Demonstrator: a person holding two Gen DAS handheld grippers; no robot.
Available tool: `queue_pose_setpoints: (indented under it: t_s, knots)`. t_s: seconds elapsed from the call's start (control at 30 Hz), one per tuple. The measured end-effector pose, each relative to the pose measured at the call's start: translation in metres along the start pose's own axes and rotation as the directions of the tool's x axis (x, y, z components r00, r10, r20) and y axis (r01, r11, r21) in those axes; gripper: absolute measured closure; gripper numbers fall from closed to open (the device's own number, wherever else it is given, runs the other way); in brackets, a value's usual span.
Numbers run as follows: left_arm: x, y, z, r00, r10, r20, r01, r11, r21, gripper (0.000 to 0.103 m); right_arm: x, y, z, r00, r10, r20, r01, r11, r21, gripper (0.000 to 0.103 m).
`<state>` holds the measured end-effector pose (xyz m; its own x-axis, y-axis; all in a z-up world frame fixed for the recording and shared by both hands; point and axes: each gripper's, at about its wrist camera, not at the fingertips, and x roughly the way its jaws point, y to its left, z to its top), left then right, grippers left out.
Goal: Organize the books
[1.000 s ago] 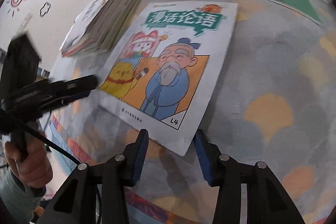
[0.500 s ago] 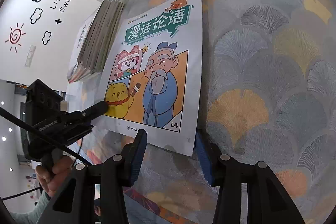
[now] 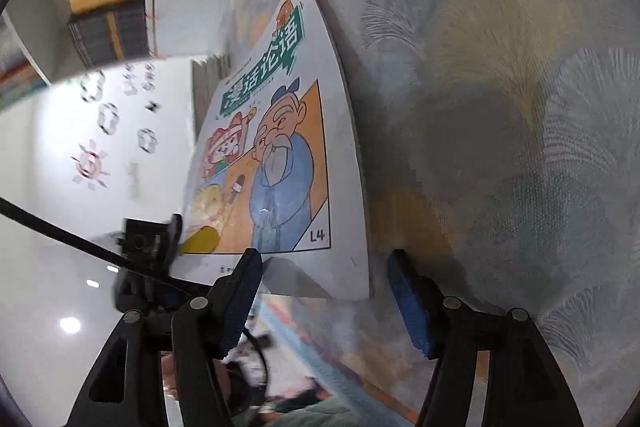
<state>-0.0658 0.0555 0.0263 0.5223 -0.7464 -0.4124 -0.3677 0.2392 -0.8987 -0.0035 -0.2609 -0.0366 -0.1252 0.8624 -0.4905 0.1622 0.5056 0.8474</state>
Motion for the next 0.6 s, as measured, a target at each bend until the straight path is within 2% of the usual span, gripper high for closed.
queue_pose_setpoints:
  t_s: [0.13, 0.23, 0.27, 0.3, 0.33, 0.37, 0.4, 0.43, 0.5, 0.53, 0.6]
  knots:
    - [0.002, -0.004, 0.002, 0.999, -0.035, -0.007, 0.035, 0.999, -0.029, 0.087, 0.006, -0.003, 0.01, 0.995, 0.096, -0.001, -0.096, 0.995, 0.035, 0.04]
    - [0.004, -0.006, 0.003, 0.999, -0.035, -0.013, 0.035, 0.999, -0.034, 0.087, 0.016, 0.004, 0.024, 0.992, 0.128, -0.007, -0.128, 0.991, 0.038, 0.041]
    - [0.003, -0.006, 0.004, 1.0, -0.016, -0.012, 0.015, 1.0, -0.024, 0.086, 0.018, 0.007, 0.027, 0.991, 0.134, 0.0, -0.134, 0.991, 0.031, 0.048]
    - [0.003, -0.007, 0.004, 1.0, 0.013, -0.014, -0.013, 1.0, -0.009, 0.087, 0.021, 0.012, 0.03, 0.992, 0.128, 0.015, -0.128, 0.992, 0.013, 0.051]
    - [0.003, -0.01, 0.005, 0.998, 0.063, -0.012, -0.063, 0.998, 0.017, 0.087, 0.022, 0.019, 0.032, 0.992, 0.127, 0.023, -0.127, 0.992, -0.016, 0.062]
    - [0.002, -0.016, 0.006, 0.987, 0.161, -0.004, -0.16, 0.984, 0.084, 0.087, 0.021, 0.025, 0.031, 0.992, 0.121, 0.026, -0.12, 0.992, -0.044, 0.065]
    - [0.004, -0.023, 0.004, 0.974, 0.228, 0.006, -0.226, 0.963, 0.146, 0.087, 0.022, 0.037, 0.027, 0.995, 0.093, 0.031, -0.089, 0.991, -0.104, 0.067]
    - [0.006, -0.034, 0.0, 0.953, 0.301, 0.03, -0.299, 0.923, 0.241, 0.087, 0.02, 0.047, 0.023, 0.998, 0.057, 0.033, -0.051, 0.986, -0.159, 0.067]
    - [0.015, -0.052, -0.011, 0.912, 0.406, 0.066, -0.399, 0.832, 0.386, 0.087, 0.024, 0.074, 0.01, 0.995, -0.082, 0.065, 0.098, 0.951, -0.294, 0.067]
    - [0.02, -0.061, -0.017, 0.889, 0.45, 0.083, -0.436, 0.778, 0.453, 0.087, 0.03, 0.09, 0.0, 0.978, -0.184, 0.099, 0.208, 0.905, -0.372, 0.067]
    - [0.025, -0.068, -0.025, 0.865, 0.49, 0.106, -0.468, 0.712, 0.523, 0.087, 0.037, 0.109, -0.012, 0.941, -0.297, 0.16, 0.337, 0.825, -0.453, 0.067]
